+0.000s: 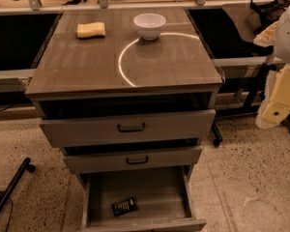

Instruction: Pick rxbar chocolate from bottom drawer and place on counter

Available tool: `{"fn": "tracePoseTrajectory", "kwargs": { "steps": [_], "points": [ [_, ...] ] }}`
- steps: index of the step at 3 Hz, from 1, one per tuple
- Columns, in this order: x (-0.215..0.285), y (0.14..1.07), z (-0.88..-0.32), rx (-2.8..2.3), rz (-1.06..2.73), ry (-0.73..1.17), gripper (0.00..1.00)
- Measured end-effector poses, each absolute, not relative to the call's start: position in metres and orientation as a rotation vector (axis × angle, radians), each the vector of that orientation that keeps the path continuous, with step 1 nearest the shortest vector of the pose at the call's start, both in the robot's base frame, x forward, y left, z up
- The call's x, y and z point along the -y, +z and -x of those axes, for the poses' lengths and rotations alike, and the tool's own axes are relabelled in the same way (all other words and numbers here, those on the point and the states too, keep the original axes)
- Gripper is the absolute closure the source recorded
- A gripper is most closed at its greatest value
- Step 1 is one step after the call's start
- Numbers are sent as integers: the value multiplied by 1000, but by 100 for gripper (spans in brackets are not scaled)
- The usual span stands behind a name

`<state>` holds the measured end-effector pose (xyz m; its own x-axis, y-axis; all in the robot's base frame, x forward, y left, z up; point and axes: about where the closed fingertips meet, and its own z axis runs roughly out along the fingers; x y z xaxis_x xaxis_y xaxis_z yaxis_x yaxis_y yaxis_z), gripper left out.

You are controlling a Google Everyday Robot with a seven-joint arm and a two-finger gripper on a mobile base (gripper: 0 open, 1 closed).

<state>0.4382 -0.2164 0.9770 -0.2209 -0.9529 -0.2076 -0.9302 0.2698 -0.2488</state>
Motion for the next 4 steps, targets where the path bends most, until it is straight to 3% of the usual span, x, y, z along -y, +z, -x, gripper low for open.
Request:
{"fn": "tracePoseTrajectory", "kwargs": {
  "steps": [2, 4],
  "points": [
    [201, 970, -436, -2189, 1763, -32, 0],
    [125, 891, -415, -2017, 1794, 408, 0]
  ]
}}
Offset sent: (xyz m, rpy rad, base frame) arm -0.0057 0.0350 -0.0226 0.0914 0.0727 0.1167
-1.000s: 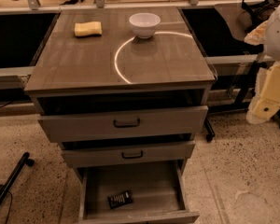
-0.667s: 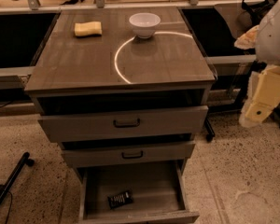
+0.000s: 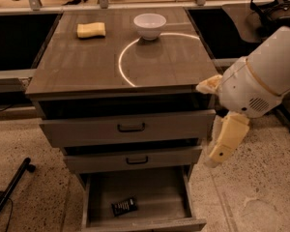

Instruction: Pick rxbar chocolate from bottom drawer and place on counter

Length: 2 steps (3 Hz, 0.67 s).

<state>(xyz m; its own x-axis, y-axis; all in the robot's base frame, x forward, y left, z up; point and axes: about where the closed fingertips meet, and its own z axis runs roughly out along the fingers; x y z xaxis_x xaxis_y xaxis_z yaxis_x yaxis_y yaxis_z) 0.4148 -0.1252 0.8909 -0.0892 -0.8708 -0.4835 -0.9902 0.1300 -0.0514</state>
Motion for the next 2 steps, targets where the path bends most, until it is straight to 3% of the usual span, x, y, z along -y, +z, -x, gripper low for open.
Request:
{"fn": "tracePoseTrajectory", "kwargs": {
  "steps": [2],
  "points": [
    [117, 893, -411, -2005, 1783, 443, 0]
  ]
}}
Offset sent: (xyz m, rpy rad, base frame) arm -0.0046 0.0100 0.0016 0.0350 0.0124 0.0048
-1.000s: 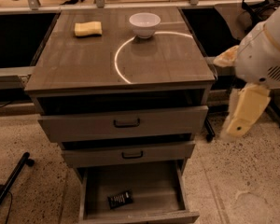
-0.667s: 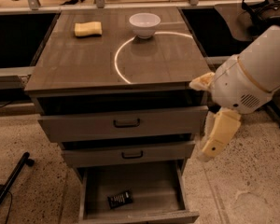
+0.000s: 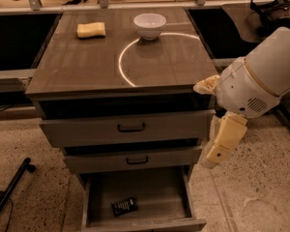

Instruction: Pick rxbar chocolate from bottom drawer and place on counter

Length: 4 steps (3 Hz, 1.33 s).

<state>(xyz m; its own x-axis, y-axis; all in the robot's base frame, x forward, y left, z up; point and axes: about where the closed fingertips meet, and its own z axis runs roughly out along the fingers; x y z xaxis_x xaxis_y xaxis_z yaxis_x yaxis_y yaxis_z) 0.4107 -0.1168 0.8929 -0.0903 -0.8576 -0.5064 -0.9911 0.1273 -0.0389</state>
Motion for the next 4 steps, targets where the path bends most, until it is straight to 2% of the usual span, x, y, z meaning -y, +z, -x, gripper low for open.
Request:
{"fn": "tracePoseTrajectory", "kwargs": {
  "steps": [1, 2, 4],
  "points": [
    [110, 880, -407, -1999, 1867, 463, 0],
    [94, 823, -392, -1928, 1993, 501, 0],
    [82, 708, -375, -1945, 1987, 634, 0]
  ]
}}
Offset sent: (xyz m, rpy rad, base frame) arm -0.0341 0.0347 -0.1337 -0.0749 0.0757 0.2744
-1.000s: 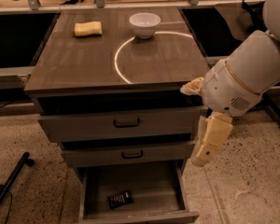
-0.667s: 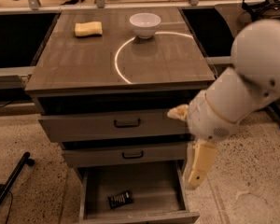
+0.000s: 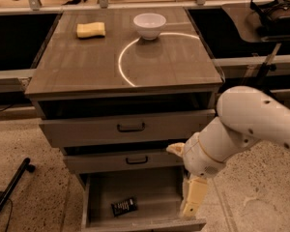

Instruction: Pick rxbar chocolate from bottom drawer and place on counter

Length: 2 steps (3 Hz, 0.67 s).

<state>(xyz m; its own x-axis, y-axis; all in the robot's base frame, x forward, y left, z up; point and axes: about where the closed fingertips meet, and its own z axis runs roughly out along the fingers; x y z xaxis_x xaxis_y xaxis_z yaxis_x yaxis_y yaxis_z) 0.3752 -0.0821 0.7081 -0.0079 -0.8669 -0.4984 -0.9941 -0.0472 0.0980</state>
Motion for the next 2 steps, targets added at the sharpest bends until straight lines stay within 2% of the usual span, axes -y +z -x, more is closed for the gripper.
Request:
{"fn": "tracePoseTrajectory", "kwargs": {
  "steps": [1, 2],
  "points": [
    [69, 643, -383, -1993, 1875, 729, 0],
    [68, 642, -383, -1990, 1875, 728, 0]
  ]
}}
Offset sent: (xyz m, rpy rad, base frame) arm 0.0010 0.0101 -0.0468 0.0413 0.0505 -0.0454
